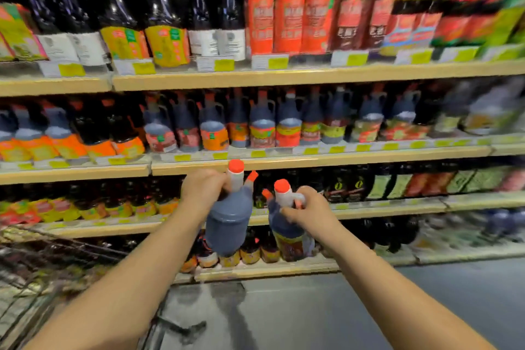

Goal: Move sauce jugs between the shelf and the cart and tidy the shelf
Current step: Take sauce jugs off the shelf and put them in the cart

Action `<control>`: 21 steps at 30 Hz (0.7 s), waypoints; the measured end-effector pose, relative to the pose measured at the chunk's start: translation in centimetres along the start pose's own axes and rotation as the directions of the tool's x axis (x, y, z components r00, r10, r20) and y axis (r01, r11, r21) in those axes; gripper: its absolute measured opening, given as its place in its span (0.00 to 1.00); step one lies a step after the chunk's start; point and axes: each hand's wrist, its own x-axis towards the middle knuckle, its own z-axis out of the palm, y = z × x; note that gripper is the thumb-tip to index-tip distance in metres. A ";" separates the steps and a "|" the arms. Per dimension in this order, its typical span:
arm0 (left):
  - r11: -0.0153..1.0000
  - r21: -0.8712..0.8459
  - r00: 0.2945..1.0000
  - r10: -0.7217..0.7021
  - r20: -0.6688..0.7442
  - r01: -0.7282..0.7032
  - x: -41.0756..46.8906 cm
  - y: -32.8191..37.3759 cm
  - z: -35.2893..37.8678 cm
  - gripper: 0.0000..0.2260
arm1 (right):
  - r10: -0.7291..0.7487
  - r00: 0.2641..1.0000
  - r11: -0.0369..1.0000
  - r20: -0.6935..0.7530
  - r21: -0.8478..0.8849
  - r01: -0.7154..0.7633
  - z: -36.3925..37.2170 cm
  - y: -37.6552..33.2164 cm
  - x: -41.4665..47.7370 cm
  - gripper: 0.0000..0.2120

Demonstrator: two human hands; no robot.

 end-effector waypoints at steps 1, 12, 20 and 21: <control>0.997 -0.074 1.000 -0.006 0.006 0.007 -0.4 1.4 2.7 0.09 | 0.005 1.000 1.000 -0.022 -0.009 -0.005 -2.5 1.7 -0.2 0.15; 0.983 -0.185 0.935 0.068 0.347 -0.003 -1.2 13.5 26.3 0.07 | 0.250 0.915 0.968 -0.317 0.064 -0.243 -23.4 17.0 -1.8 0.13; 0.994 -0.099 0.867 0.097 0.489 -0.055 1.5 19.7 40.5 0.13 | 0.360 0.789 0.928 -0.498 0.105 -0.358 -33.1 25.3 0.7 0.13; 0.994 -0.084 0.861 0.099 0.499 -0.065 2.1 20.3 42.4 0.15 | 0.368 0.775 0.923 -0.513 0.105 -0.369 -34.3 26.3 1.1 0.13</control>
